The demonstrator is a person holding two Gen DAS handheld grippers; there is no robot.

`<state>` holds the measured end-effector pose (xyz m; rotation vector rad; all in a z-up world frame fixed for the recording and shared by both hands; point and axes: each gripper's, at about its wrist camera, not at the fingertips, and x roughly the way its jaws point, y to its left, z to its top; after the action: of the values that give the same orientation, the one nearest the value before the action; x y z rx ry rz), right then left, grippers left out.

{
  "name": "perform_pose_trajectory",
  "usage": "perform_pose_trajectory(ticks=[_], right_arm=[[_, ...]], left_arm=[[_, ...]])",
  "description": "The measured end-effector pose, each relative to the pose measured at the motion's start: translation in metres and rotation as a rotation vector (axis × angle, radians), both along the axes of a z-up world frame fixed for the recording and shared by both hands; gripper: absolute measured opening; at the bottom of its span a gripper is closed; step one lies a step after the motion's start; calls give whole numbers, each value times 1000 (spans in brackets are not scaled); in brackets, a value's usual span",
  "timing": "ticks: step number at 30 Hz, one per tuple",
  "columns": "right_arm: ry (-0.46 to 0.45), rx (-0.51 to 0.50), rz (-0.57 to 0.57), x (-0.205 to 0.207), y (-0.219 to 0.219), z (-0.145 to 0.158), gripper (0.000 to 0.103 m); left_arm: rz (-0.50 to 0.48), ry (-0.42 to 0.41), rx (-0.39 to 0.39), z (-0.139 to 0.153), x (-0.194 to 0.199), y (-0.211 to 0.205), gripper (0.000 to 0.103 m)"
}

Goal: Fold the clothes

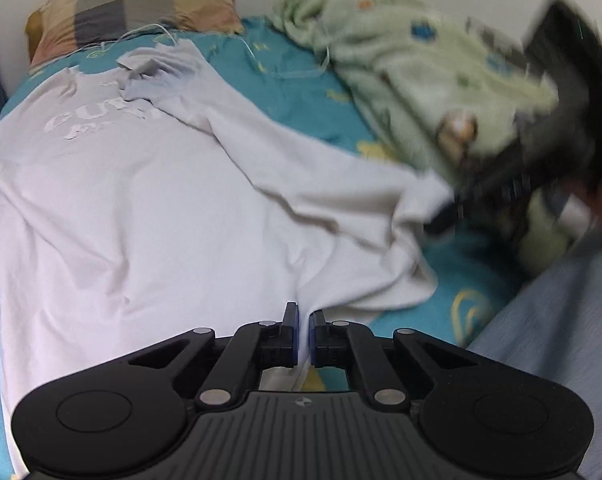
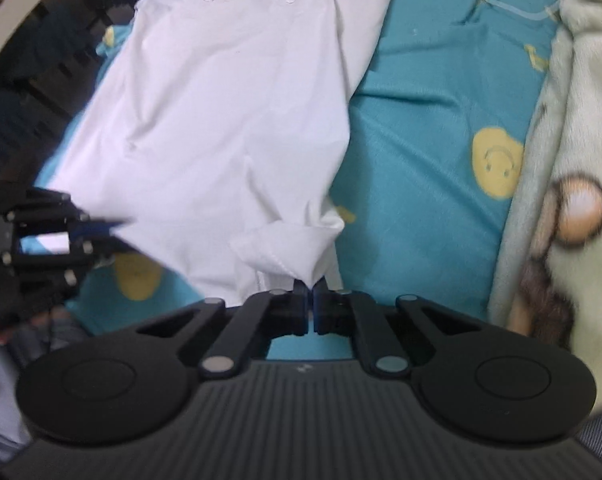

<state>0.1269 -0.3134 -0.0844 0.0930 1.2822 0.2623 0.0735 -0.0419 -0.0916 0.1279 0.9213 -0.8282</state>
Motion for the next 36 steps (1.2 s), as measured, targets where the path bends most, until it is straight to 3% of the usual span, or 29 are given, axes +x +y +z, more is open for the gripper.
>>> perform_pose_trajectory(ticks=[3, 5, 8, 12, 15, 17, 19, 20, 23, 26, 27, 31, 33, 36], right_arm=[[34, 69, -72, -8, -8, 22, 4], [56, 81, -114, -12, -16, 31, 4], [96, 49, -165, -16, -24, 26, 4], [133, 45, -220, -24, -30, 4, 5], [77, 29, -186, -32, -19, 4, 5], [18, 25, -169, -38, -12, 10, 5], [-54, -18, -158, -43, -5, 15, 5], [-103, -54, -150, -47, 0, 17, 5], [-168, -19, -132, -57, 7, 17, 5], [-214, 9, -105, -65, 17, 13, 5], [-241, -4, -92, -68, 22, 13, 5], [-338, -46, -37, -78, 29, 16, 5], [-352, -51, -19, -77, 31, 15, 5], [-357, -59, 31, -79, 39, 11, 5]], left_arm=[[20, 45, -130, 22, 10, 30, 5], [23, 70, -161, 28, 15, 39, 5], [1, 89, -111, 22, 15, 33, 6], [-50, 116, 38, -8, 8, 6, 10], [-82, 130, 137, -31, 2, -8, 25], [-87, 126, 160, -33, 1, -10, 30], [-84, 121, 137, -28, 0, -9, 52], [-81, 117, 120, -25, -1, -8, 56], [-62, 116, 28, -6, -2, -2, 63], [-35, 136, -148, 15, -1, 8, 74], [-18, 152, -210, 18, 2, 9, 81], [89, 285, -407, 12, 26, -3, 81], [152, 353, -454, 2, 44, -13, 81], [199, 418, -450, -16, 68, -34, 78]])
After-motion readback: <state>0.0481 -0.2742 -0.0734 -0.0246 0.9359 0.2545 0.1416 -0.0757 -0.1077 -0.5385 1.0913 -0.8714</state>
